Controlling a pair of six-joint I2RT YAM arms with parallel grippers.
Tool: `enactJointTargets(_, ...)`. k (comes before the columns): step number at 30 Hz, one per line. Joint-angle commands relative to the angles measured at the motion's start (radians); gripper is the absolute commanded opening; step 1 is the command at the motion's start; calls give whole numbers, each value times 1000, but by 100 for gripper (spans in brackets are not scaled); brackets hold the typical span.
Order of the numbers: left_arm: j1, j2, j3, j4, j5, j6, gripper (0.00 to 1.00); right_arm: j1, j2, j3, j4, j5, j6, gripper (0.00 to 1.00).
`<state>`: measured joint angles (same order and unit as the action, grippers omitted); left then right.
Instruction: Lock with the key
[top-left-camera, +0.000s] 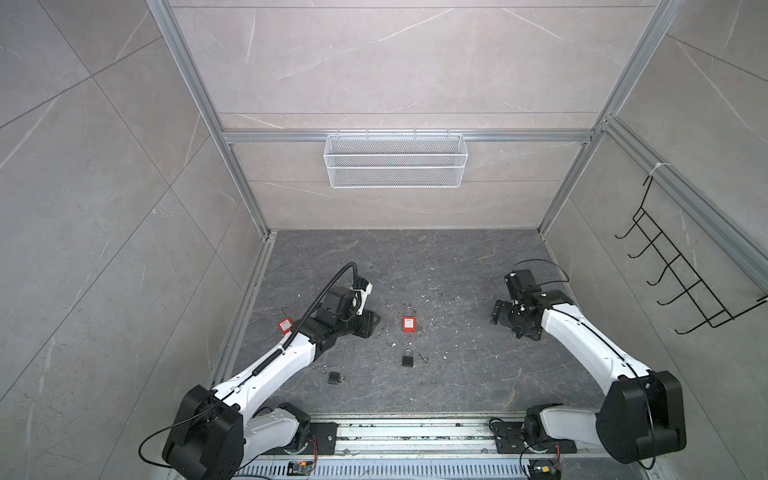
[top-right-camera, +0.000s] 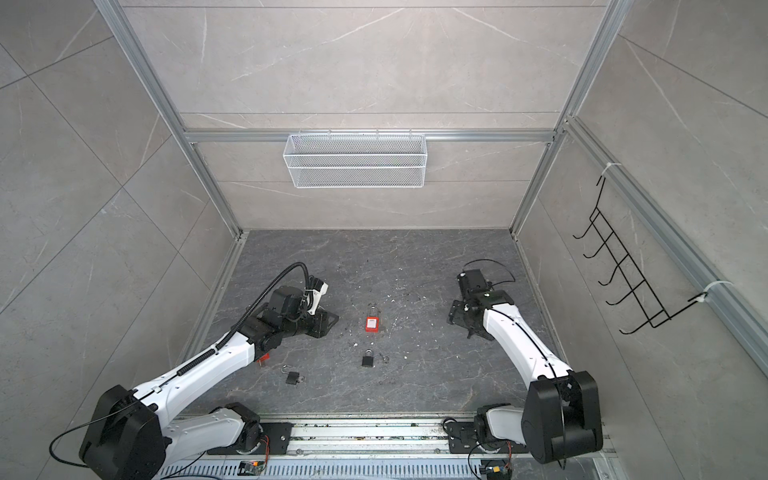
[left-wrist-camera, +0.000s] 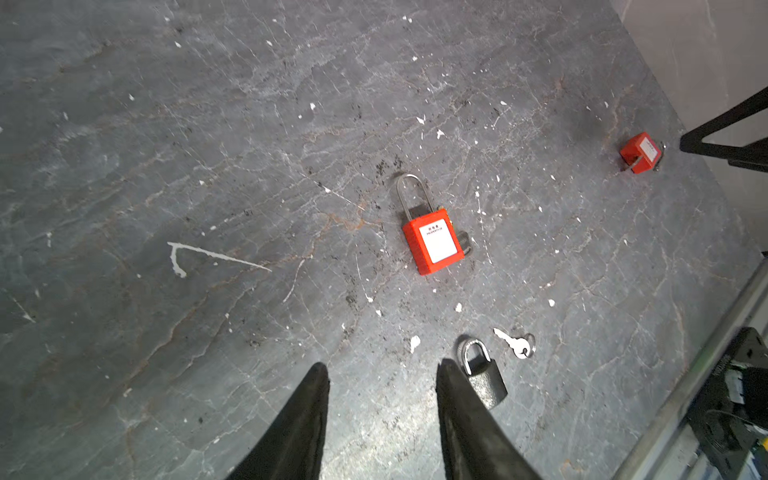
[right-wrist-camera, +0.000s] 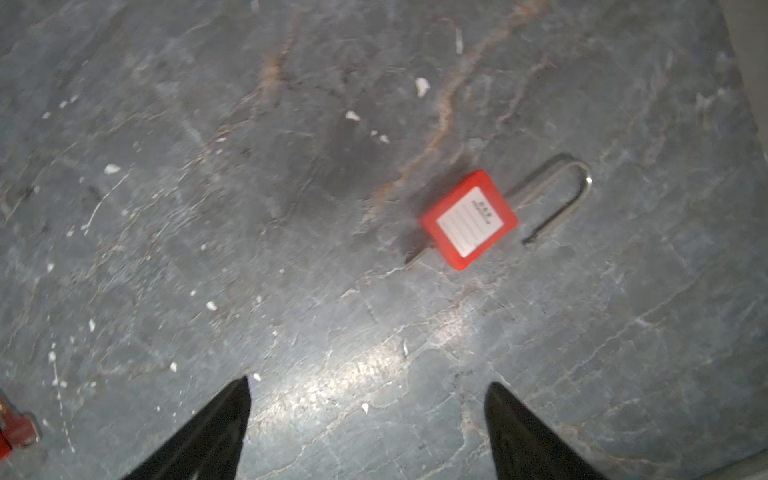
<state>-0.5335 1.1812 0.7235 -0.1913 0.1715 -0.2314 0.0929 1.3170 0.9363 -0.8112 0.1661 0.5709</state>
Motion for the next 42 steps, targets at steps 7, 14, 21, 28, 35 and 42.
enactJointTargets(7,-26,23,85,126,-257,68,100,-245,82,-32,62,-155,23,91)
enactJointTargets(14,-26,20,32,251,-285,142,100,-329,190,-3,130,-235,17,88)
enactJointTargets(21,-24,93,77,230,-339,115,99,-333,257,8,186,-247,45,85)
enactJointTargets(28,-25,184,190,93,-307,105,99,-335,295,24,184,-213,64,78)
enactJointTargets(35,-24,181,172,84,-285,54,94,-354,332,19,196,-204,84,72)
enactJointTargets(42,-25,151,161,53,-264,54,91,-354,353,25,189,-189,53,65)
